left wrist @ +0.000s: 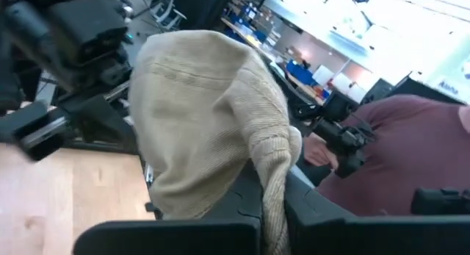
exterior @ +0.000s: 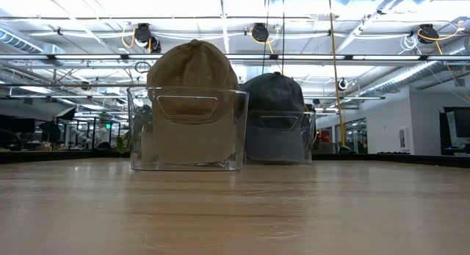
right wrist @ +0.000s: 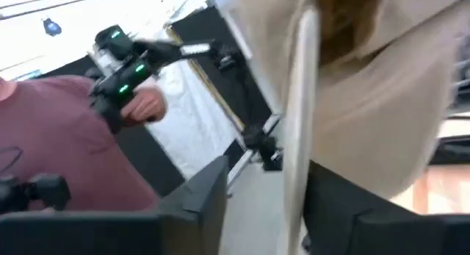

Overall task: Pick & Place hat
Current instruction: Put the brown cap into the left transparent bin

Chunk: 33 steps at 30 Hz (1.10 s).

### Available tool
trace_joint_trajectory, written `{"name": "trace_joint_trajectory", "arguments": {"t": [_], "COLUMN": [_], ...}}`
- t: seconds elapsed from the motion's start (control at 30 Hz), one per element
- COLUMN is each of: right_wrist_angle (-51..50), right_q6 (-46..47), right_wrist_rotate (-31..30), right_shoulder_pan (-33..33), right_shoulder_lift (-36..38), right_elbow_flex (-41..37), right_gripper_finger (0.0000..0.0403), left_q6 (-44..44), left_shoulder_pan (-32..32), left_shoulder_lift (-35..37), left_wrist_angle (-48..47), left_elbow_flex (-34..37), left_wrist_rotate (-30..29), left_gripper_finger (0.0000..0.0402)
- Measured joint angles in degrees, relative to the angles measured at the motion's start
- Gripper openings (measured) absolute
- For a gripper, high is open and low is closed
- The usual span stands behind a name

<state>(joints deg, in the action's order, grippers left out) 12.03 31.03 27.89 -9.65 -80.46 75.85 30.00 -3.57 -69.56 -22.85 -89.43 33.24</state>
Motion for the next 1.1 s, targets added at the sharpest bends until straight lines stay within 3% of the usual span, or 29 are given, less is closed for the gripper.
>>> {"name": "trace_joint_trajectory", "arguments": {"t": [0.13, 0.33, 0.5, 0.7, 0.97, 1.1], "right_wrist_angle": [-7.7, -19.1, -21.5, -21.3, -21.3, -21.3], "right_q6": [-1.6, -7.4, -10.8, -14.1, -17.8, -19.7], "right_wrist_rotate": [-0.8, -16.5, -27.4, -27.8, -27.9, -27.8], "right_shoulder_pan": [-0.1, -0.1, -0.1, -0.1, -0.1, -0.1], "right_shoulder_lift": [4.6, 12.9, 18.1, 21.9, 25.1, 25.4], "right_elbow_flex": [0.0, 0.0, 0.0, 0.0, 0.0, 0.0], "right_gripper_finger": [0.0183, 0.0205, 0.0201, 0.0201, 0.0199, 0.0197], "left_q6": [0.6, 1.9, 0.6, -8.2, -23.6, -26.6], "left_shoulder_pan": [1.8, 4.7, 7.0, 8.6, 9.5, 9.5], "left_shoulder_lift": [1.4, 3.0, 3.2, 3.3, 3.2, 2.6], "left_wrist_angle": [0.0, -0.2, -2.1, -4.6, -15.3, -17.3], "left_elbow_flex": [0.0, 0.0, 0.0, 0.0, 0.0, 0.0], "left_wrist_rotate": [0.2, 1.7, 1.0, -2.0, -8.7, -11.3], "left_gripper_finger": [0.0002, 0.0002, 0.0002, 0.0001, 0.0001, 0.0001]}}
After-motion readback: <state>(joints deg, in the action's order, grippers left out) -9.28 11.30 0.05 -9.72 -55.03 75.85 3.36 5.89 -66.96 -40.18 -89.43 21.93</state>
